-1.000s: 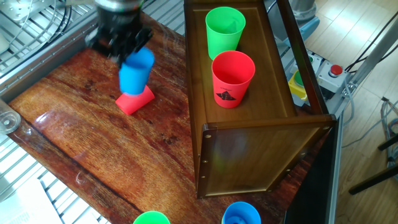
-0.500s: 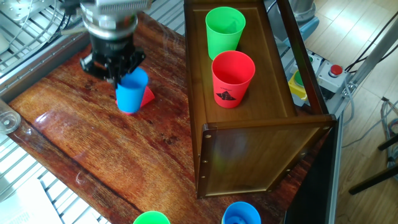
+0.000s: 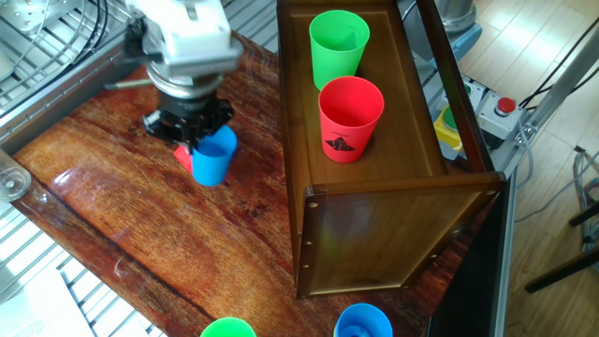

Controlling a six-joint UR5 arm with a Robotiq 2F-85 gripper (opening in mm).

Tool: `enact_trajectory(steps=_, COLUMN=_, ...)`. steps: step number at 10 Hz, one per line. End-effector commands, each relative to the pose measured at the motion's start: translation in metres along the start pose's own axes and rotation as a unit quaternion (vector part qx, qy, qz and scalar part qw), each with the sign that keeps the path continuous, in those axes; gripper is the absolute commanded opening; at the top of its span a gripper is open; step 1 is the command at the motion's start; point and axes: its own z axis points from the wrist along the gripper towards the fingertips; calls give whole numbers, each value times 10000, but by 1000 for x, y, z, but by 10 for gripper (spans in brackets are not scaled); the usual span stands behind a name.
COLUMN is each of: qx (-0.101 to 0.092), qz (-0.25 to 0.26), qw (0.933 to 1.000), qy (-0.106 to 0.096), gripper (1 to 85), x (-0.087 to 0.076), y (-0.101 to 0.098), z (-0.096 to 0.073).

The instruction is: Take the cups off the shelf and stack them together

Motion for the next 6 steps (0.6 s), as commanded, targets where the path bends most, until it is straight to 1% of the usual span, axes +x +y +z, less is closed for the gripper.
enact_trajectory(steps=1, qx=-63, qz=289, qw=9996, qy=-49, gripper=13, x=-15, y=21, z=15)
enact_trajectory(steps=2, qx=-72, qz=352, qw=9993, qy=-134, gripper=13, x=-22, y=24, z=15)
enact_trajectory(steps=6, qx=-82, qz=397, qw=9990, qy=-191, gripper=13, x=-26, y=25, z=15)
